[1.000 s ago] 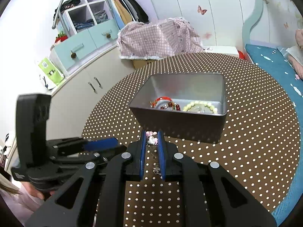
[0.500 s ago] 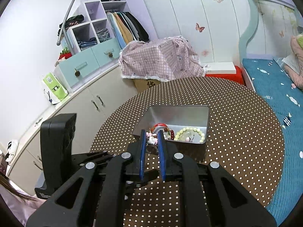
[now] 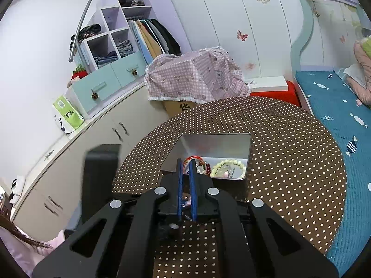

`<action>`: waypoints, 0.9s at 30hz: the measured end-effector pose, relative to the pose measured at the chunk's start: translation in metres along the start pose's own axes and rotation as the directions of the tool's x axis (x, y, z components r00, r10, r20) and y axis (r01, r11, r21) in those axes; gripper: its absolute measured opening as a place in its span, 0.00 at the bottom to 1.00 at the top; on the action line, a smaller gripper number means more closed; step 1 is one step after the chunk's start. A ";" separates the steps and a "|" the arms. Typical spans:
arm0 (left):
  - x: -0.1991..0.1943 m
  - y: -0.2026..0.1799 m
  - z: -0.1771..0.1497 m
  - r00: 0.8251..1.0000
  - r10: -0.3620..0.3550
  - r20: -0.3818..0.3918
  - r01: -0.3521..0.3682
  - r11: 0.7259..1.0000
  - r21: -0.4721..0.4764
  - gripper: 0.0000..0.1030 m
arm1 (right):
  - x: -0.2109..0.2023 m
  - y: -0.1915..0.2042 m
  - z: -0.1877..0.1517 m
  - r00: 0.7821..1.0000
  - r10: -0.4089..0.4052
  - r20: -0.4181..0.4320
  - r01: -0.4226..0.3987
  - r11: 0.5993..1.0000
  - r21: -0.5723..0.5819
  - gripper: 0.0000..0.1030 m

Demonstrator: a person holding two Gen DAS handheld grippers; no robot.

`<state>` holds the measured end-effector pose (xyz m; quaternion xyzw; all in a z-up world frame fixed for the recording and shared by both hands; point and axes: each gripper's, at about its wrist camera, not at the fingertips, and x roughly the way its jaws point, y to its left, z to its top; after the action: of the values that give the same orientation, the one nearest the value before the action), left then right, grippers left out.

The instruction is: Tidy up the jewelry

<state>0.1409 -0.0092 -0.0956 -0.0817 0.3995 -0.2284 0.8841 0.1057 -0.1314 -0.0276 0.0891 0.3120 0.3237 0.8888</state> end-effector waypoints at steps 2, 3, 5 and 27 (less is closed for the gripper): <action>-0.013 -0.003 0.004 0.999 0.007 0.032 -0.007 1.000 0.015 0.09 | -0.001 -0.002 0.002 1.000 0.001 0.005 -0.001 1.000 0.003 0.04; -0.019 -0.004 0.007 0.999 0.018 0.050 -0.019 0.999 0.025 0.09 | -0.001 -0.002 0.002 1.000 -0.002 0.006 0.002 1.000 0.000 0.04; -0.026 -0.004 0.012 0.997 0.024 0.069 -0.027 0.999 0.032 0.09 | -0.001 -0.003 0.001 1.000 -0.002 0.008 0.002 1.000 -0.005 0.04; -0.081 0.027 0.006 0.991 0.097 0.088 -0.094 0.995 -0.030 0.10 | 0.066 0.020 -0.057 0.962 0.069 -0.265 -0.090 0.994 -0.066 0.29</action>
<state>0.1075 0.0522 -0.0456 -0.0841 0.3660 -0.1768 0.9098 0.0996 -0.0762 -0.0987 0.0237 0.4103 0.3799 0.8287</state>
